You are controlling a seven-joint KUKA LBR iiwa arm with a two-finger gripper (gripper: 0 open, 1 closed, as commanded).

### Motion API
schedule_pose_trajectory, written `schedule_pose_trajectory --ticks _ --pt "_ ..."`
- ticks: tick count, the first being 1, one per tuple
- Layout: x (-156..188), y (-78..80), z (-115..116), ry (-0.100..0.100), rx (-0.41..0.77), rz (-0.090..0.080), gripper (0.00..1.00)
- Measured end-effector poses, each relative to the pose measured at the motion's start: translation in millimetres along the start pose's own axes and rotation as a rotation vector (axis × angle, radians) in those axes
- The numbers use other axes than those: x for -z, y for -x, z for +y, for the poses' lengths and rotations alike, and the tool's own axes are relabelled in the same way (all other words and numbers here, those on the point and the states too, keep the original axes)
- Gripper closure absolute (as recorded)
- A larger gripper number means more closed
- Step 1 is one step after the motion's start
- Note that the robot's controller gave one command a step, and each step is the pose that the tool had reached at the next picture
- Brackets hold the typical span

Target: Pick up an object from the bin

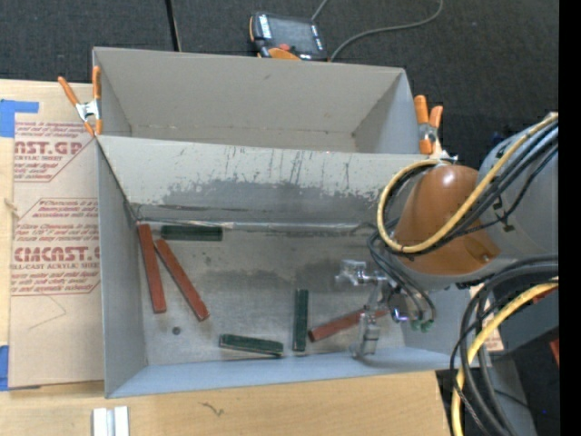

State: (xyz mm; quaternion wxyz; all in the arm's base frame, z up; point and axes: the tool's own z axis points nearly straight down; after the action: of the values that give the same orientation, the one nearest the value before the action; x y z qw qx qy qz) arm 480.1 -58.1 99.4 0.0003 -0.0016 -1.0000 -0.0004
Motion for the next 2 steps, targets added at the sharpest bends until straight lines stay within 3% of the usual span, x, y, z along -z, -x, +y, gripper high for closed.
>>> schedule_pose_trajectory --ticks 1,2 --pt "-30.4 4.3 -5.9 -0.001 0.014 -0.005 0.0" --pt "-29.9 5.9 -5.5 -0.001 0.014 -0.006 0.0"
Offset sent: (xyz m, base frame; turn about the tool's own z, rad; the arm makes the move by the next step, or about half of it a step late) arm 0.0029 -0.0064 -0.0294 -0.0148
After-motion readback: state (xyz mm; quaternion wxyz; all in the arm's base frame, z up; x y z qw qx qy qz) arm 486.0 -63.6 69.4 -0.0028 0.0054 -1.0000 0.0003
